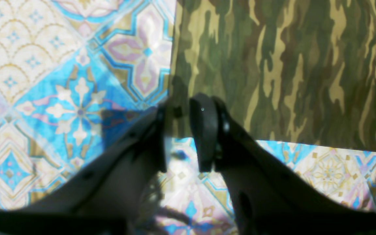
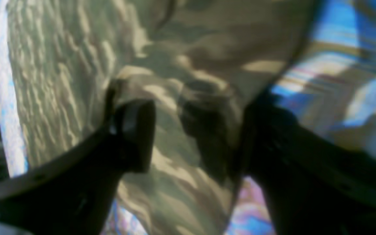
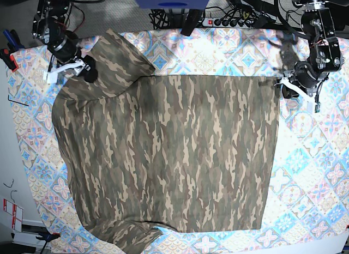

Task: Fold the T-shirt properly
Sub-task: 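Close both grippers on the shirt's shoulder corners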

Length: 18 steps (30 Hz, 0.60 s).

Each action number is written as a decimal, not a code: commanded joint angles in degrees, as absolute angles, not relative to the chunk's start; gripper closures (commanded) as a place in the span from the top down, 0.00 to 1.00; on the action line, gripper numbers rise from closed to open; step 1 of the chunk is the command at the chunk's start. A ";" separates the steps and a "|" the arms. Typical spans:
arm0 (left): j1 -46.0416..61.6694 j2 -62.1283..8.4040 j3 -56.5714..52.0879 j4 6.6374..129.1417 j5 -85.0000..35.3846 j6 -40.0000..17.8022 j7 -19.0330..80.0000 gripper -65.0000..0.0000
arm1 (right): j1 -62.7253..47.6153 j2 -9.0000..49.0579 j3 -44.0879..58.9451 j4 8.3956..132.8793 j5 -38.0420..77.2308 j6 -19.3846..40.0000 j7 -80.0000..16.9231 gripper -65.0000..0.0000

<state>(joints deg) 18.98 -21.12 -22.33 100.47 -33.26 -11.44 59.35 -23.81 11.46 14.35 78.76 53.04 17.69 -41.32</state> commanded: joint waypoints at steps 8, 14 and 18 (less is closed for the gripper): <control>18.51 -22.11 -22.73 100.18 -30.29 -11.56 58.42 0.21 | -23.60 10.15 11.03 77.76 51.12 16.92 -49.36 0.55; 12.79 -22.11 -22.81 90.24 -26.68 -21.23 57.98 0.21 | -23.60 10.15 10.95 77.85 51.12 16.92 -49.36 0.55; 11.21 -22.02 -22.81 87.69 -25.27 -26.24 57.98 0.21 | -23.60 10.15 10.86 77.85 51.12 16.92 -49.36 0.55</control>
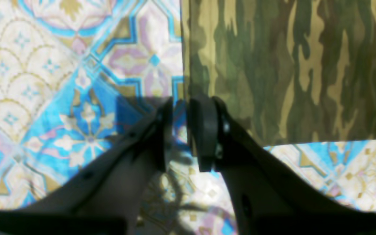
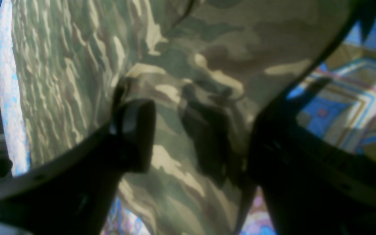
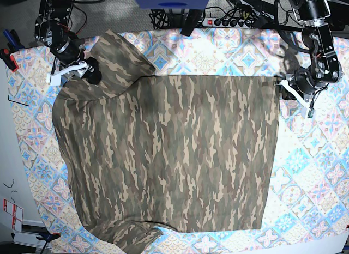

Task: Fold the T-shirt properly
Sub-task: 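Close both grippers on the shirt's shoulder corners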

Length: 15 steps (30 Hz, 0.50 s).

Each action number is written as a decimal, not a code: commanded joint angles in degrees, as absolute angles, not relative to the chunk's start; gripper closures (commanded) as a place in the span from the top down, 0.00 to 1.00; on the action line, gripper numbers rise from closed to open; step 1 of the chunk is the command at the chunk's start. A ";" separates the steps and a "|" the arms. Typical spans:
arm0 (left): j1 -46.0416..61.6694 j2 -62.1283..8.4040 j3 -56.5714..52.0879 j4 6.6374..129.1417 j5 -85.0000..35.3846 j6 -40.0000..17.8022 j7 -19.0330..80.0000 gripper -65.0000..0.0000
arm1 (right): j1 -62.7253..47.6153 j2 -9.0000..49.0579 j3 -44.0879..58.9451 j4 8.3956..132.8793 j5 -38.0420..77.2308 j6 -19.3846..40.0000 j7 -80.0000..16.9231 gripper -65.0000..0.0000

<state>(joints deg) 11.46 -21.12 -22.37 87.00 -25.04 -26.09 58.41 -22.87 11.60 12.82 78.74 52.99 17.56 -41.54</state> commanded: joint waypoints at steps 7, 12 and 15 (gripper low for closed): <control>9.98 -21.85 -27.12 81.89 -25.36 -26.68 57.89 0.40 | -23.60 10.15 10.77 77.85 51.12 16.92 -49.36 0.55; 9.89 -21.85 -28.70 77.93 -25.19 -26.77 54.37 0.41 | -23.60 10.15 10.68 77.85 51.12 16.92 -49.45 0.55; 7.60 -21.93 -24.04 73.36 -25.19 -27.38 53.23 0.41 | -23.60 10.15 10.68 77.85 51.12 16.92 -49.54 0.55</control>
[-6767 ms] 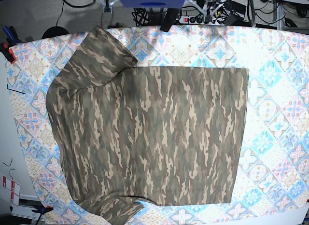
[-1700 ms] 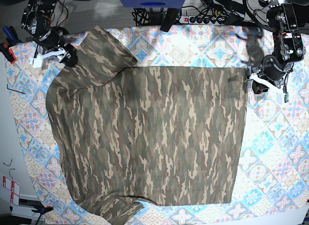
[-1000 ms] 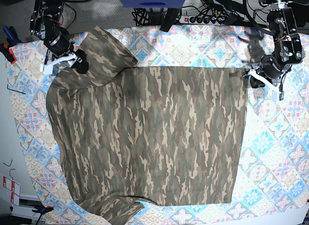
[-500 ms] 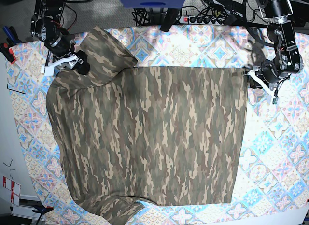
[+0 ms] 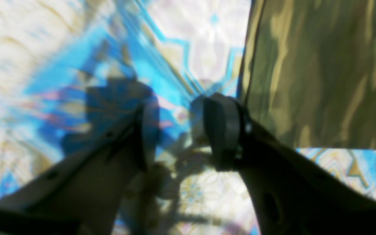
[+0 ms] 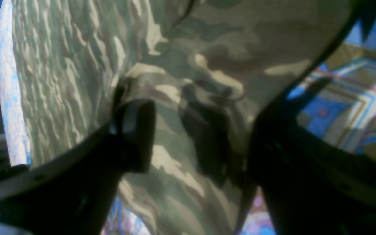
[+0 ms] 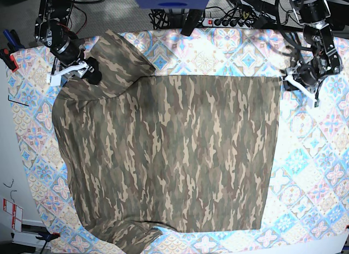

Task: Fold the T-shirt properly
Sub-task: 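Close both grippers on the shirt's shoulder corners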

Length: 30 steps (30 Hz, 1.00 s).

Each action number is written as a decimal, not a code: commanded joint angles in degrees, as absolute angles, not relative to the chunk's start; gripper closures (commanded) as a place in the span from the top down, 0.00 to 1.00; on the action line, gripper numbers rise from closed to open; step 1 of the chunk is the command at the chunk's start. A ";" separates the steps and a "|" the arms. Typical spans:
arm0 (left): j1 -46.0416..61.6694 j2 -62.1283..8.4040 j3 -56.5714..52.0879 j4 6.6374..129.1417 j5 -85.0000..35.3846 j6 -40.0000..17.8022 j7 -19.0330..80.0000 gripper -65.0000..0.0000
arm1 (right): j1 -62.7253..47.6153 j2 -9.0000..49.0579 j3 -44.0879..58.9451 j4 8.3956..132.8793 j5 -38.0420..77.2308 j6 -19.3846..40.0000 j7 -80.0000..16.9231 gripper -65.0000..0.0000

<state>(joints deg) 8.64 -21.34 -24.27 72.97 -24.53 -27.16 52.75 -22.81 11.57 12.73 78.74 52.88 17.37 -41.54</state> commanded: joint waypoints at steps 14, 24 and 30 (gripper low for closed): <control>4.35 -20.62 -16.04 61.93 -25.80 -40.00 55.87 0.40 | -23.78 10.15 10.68 77.93 51.12 16.92 -49.80 0.55; 7.52 -16.31 -15.87 61.93 -22.20 -40.00 58.51 0.40 | -23.87 10.15 10.68 78.37 51.12 16.92 -49.89 0.55; 7.43 -14.90 -10.59 62.02 -21.41 -40.00 60.79 0.38 | -23.87 10.15 10.59 78.37 51.12 16.92 -50.07 0.55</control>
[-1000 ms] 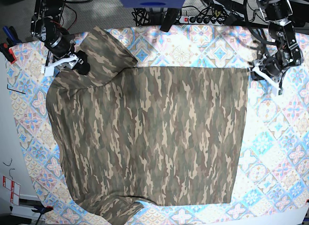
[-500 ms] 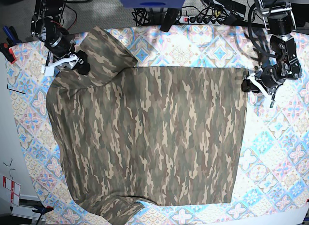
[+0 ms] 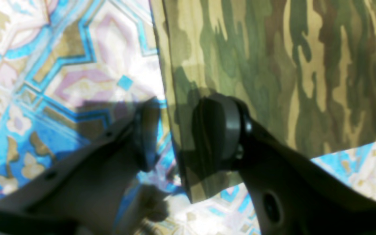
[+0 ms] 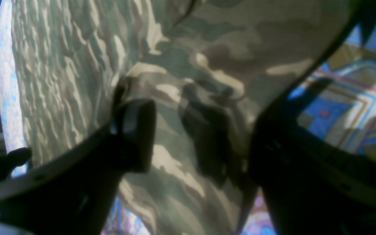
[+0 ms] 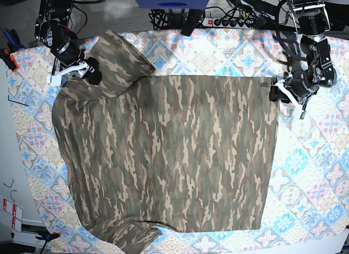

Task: Fold the T-shirt properly
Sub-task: 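Close both grippers on the shirt's shoulder corners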

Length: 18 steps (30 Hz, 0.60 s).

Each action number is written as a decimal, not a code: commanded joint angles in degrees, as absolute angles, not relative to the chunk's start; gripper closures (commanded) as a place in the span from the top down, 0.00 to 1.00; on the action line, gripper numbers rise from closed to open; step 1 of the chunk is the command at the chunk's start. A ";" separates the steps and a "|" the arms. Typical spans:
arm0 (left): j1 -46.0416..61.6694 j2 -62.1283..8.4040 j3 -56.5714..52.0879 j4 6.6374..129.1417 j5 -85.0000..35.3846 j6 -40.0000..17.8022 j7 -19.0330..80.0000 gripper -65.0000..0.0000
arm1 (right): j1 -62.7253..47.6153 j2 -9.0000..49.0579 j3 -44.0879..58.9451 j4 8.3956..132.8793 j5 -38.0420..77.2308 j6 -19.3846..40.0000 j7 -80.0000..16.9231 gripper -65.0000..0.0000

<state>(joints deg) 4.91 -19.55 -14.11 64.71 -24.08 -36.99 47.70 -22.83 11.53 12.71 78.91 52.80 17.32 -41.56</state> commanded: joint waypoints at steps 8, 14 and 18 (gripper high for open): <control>7.52 -14.46 -6.11 62.02 -21.41 -40.00 61.32 0.25 | -23.87 10.15 10.59 78.37 51.12 16.92 -50.07 0.30; 7.69 -14.64 0.48 62.02 -21.32 -40.00 61.32 0.09 | -23.78 10.42 9.98 78.37 51.12 16.92 -50.15 0.17; 8.40 -14.55 2.33 62.02 -21.49 -40.00 61.23 0.07 | -23.60 10.51 6.90 78.37 51.12 16.92 -50.07 0.09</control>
